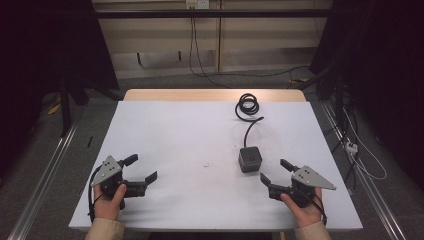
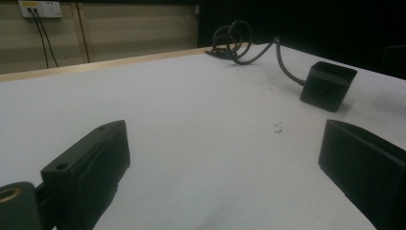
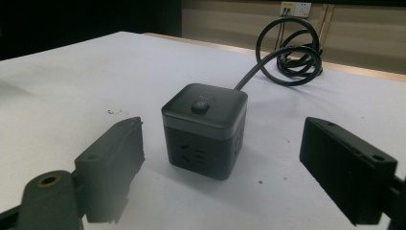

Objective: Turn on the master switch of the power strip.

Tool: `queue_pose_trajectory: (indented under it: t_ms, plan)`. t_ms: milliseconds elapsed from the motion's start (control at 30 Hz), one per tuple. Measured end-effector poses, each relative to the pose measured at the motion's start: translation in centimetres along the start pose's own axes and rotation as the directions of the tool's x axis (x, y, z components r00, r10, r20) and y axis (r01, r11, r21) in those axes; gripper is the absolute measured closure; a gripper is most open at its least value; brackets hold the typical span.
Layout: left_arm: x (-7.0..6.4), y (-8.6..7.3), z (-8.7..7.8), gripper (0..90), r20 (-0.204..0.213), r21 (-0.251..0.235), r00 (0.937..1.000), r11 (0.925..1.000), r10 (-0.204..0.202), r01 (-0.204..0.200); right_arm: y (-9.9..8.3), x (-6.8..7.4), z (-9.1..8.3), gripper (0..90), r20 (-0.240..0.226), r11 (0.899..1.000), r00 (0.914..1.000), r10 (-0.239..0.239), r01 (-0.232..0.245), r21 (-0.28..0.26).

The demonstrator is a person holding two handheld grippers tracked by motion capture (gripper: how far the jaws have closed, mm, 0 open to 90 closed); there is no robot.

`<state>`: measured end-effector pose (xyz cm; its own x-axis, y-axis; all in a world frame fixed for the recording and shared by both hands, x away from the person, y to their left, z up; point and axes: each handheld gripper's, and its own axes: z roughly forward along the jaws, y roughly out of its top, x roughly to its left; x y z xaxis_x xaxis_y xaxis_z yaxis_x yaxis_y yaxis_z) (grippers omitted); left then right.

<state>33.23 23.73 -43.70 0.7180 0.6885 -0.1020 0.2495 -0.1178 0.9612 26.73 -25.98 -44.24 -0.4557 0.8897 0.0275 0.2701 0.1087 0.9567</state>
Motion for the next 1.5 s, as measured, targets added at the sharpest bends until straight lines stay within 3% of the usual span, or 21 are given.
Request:
queue_pose_trajectory:
  t_ms: [800, 1500]
  plan:
    - [-0.1, 0.0, -0.2, 3.3, 0.001, -0.001, 1.0000, 1.0000, 0.002, -0.002, 1.1, 0.4, 1.8, 27.1, -0.021, 1.000, 0.9998, 0.004, -0.004, 0.028]
    - [-0.2, 0.0, -0.1, 3.3, 0.006, -0.003, 1.0000, 1.0000, 0.005, -0.005, 1.7, 0.1, 2.2, 49.7, -0.044, 0.998, 0.9982, 0.040, -0.038, 0.046]
